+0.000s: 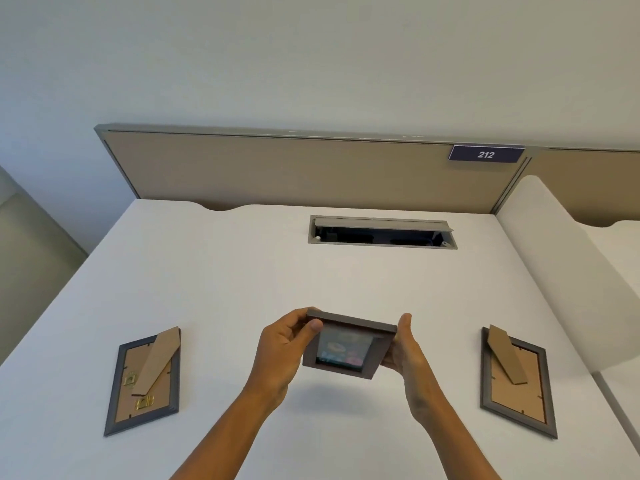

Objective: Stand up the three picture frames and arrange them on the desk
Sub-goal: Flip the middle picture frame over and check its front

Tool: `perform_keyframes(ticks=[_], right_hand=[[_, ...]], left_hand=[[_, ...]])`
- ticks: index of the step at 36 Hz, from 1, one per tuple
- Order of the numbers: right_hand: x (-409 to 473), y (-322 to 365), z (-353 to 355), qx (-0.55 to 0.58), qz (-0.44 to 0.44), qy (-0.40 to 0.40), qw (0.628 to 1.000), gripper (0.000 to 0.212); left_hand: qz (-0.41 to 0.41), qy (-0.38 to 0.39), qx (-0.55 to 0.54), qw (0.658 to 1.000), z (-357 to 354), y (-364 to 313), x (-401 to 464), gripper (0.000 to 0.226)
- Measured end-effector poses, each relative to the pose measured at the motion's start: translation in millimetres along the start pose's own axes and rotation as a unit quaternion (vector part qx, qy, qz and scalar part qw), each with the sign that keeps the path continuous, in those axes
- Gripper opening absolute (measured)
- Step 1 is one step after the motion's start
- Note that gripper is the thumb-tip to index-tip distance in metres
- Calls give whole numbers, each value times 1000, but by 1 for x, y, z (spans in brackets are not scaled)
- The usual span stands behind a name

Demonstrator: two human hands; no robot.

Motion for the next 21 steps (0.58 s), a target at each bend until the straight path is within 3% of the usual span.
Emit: perform_keyframes(ticks=[5, 14, 21], right_hand=[[3, -11, 9, 31, -43, 6, 999, 99], [7, -18, 8, 101, -53, -10, 993, 87], [18, -28, 12, 112, -58, -28, 992, 95]], left_hand=[[-23, 43, 11, 999, -4, 8, -1, 21], [-10, 50, 11, 999, -11, 21, 12, 20], [10, 50, 9, 999, -21, 29, 26, 19]])
Point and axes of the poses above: each hand's wrist, its own x-axis towards the middle knuckle, its own z-axis out of the back of the hand, y = z × x, the point moved 2 cm from there along x, towards the middle knuckle, and after that the axes turned 2 degrees about -z, right-handed, at the moved point
